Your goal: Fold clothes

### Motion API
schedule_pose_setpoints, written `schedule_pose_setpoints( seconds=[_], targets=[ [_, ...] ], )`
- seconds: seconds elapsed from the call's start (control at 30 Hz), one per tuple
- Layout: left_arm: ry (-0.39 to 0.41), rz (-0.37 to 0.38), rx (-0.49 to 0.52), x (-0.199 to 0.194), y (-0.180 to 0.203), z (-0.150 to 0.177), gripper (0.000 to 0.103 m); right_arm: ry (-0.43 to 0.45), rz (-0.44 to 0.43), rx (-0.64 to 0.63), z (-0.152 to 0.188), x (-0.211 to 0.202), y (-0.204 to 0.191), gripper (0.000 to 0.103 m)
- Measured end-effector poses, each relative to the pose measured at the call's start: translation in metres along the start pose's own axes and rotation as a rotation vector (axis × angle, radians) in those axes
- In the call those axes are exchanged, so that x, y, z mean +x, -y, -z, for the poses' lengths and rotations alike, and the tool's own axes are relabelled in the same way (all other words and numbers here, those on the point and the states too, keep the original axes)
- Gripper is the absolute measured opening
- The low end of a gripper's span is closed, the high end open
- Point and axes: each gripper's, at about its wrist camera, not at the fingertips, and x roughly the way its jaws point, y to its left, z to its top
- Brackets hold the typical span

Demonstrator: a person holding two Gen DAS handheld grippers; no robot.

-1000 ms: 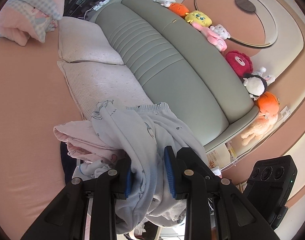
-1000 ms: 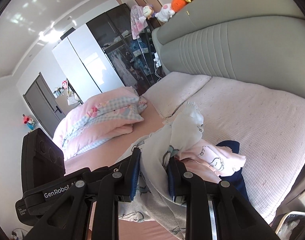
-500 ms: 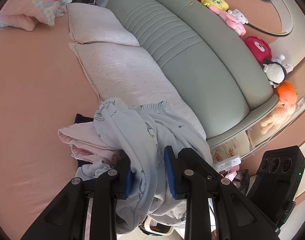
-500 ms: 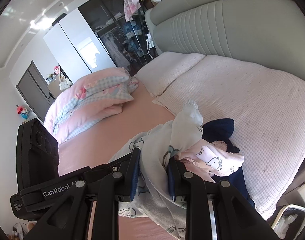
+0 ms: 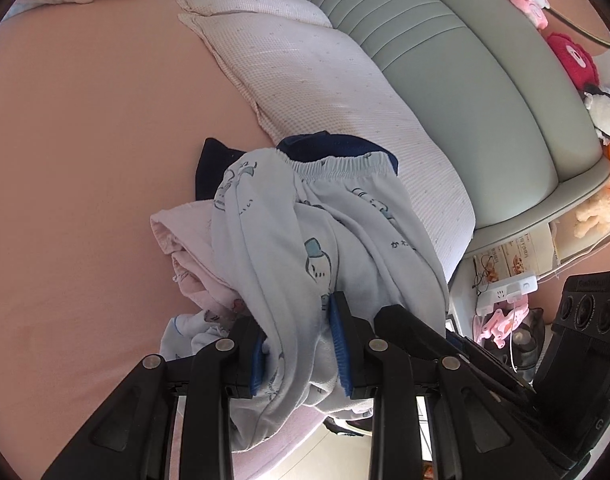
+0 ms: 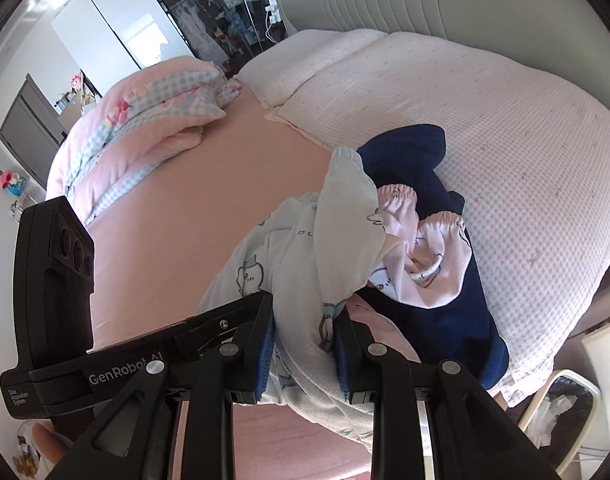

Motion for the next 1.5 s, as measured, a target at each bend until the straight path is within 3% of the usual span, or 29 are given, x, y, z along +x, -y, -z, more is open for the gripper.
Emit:
schedule_pose_setpoints(
  seconds=[0.13, 0.2, 0.27, 0.4, 0.47, 0.6, 0.7, 0.87, 1.17, 1.3, 1.4, 1.47, 1.5],
  targets=[
    [-0.027, -0.022, -0.006, 0.003, -0.006, 0.007, 0.027, -0.030, 0.035, -0.009, 0.008, -0.006, 0.008, 0.037],
    [-0.042, -0.046, 0.014, 0.002, -0.004, 0.009, 0.030, -0.031, 0.075, -0.031, 0.009, -0.012, 0.011, 0.052],
    [-0.050, -0.087, 0.049, -0.001, 0.000, 0.009, 0.037, -0.026, 0.110, -0.059, 0.010, -0.019, 0.012, 0.054],
    [-0.059, -0.150, 0.085, -0.008, 0.001, 0.007, 0.070, -0.001, 0.167, -0.110, 0.006, -0.030, 0.008, 0.054],
    [-0.063, -0.168, 0.085, -0.012, -0.003, 0.005, 0.071, 0.010, 0.178, -0.126, 0.001, -0.034, 0.006, 0.054],
    [-0.068, -0.197, 0.078, -0.019, -0.012, 0.000, 0.071, 0.023, 0.108, -0.114, -0.012, -0.032, 0.005, 0.054],
    [-0.053, -0.178, 0.024, -0.023, -0.028, -0.011, 0.071, 0.016, 0.049, -0.109, -0.022, -0.022, 0.001, 0.054],
    [-0.019, -0.153, -0.014, -0.025, -0.044, -0.030, 0.071, 0.005, 0.061, -0.142, -0.031, 0.000, -0.010, 0.054],
    [-0.003, -0.145, 0.071, 0.002, -0.035, -0.051, 0.071, -0.015, 0.083, -0.114, -0.044, 0.028, -0.008, 0.054],
    [0.013, -0.098, 0.084, 0.013, -0.032, -0.055, 0.071, 0.002, 0.060, -0.106, -0.050, 0.032, -0.008, 0.054],
    [0.022, -0.034, 0.039, 0.022, -0.036, -0.059, 0.071, 0.009, 0.059, -0.113, -0.054, 0.038, -0.009, 0.054],
    [0.023, 0.012, 0.006, 0.027, -0.039, -0.061, 0.067, 0.005, 0.037, -0.107, -0.056, 0.044, -0.008, 0.054],
    [0.016, 0.041, -0.012, 0.029, -0.041, -0.061, 0.059, 0.002, 0.021, -0.099, -0.056, 0.046, -0.007, 0.054]
  ],
)
